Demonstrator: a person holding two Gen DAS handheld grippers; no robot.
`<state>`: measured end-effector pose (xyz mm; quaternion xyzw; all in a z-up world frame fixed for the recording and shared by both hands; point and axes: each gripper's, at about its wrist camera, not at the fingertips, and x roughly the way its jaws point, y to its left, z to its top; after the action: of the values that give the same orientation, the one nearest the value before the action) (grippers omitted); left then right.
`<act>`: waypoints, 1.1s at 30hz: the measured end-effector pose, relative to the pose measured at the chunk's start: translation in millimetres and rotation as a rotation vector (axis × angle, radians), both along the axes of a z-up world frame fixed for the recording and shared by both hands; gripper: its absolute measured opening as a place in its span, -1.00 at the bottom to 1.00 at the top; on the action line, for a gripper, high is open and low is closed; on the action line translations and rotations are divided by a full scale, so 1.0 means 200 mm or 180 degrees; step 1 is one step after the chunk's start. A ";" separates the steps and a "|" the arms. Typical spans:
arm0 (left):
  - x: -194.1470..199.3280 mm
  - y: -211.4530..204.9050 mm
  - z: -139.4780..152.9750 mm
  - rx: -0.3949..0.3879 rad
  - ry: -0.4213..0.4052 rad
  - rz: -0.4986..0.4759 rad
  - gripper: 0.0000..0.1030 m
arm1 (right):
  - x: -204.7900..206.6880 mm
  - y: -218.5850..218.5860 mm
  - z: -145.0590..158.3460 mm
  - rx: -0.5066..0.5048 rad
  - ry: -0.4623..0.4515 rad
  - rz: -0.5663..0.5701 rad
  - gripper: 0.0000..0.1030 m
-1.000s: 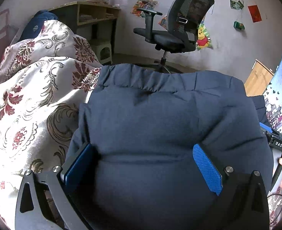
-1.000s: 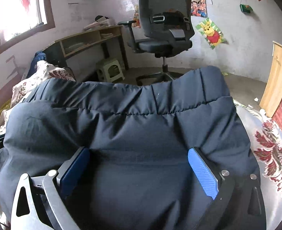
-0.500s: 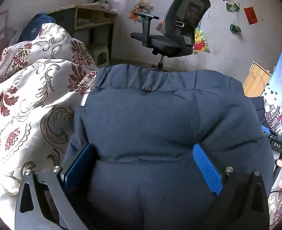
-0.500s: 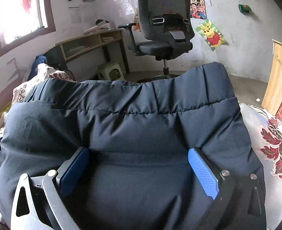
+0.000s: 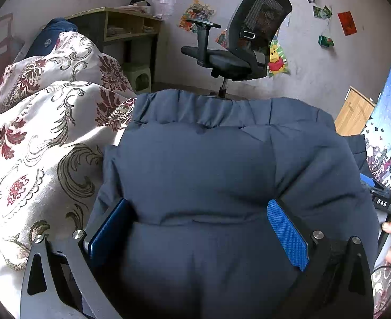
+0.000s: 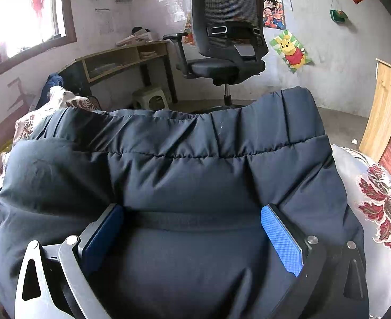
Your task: Fold large clothes
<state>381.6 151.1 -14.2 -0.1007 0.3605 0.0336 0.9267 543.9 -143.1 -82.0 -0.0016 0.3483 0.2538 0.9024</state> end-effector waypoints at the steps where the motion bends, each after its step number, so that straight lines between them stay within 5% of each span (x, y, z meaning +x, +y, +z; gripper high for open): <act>1: 0.00 0.01 0.01 -0.0003 0.0001 0.0009 0.98 | 0.00 0.01 0.00 -0.0027 -0.0008 -0.0012 1.00; 8: -0.07 0.16 0.09 0.0120 -0.0022 0.0264 0.98 | -0.09 0.08 0.10 -0.0637 -0.0290 -0.0230 1.00; 18: -0.11 0.39 0.01 0.0039 0.0373 0.0492 0.98 | -0.27 0.19 0.18 -0.1183 -0.1025 0.0102 1.00; 27: -0.13 0.16 0.06 0.1230 0.0436 0.0601 0.98 | -0.31 0.03 0.18 -0.1168 -0.0962 0.0056 1.00; 33: -0.20 0.08 0.08 0.1696 0.0308 0.0552 0.98 | -0.21 -0.18 0.15 -0.0925 -0.0446 -0.0332 1.00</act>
<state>342.1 166.3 1.2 0.1176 0.3728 0.2112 0.8959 502.5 -179.2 -51.5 -0.1316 0.3172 0.1528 0.9267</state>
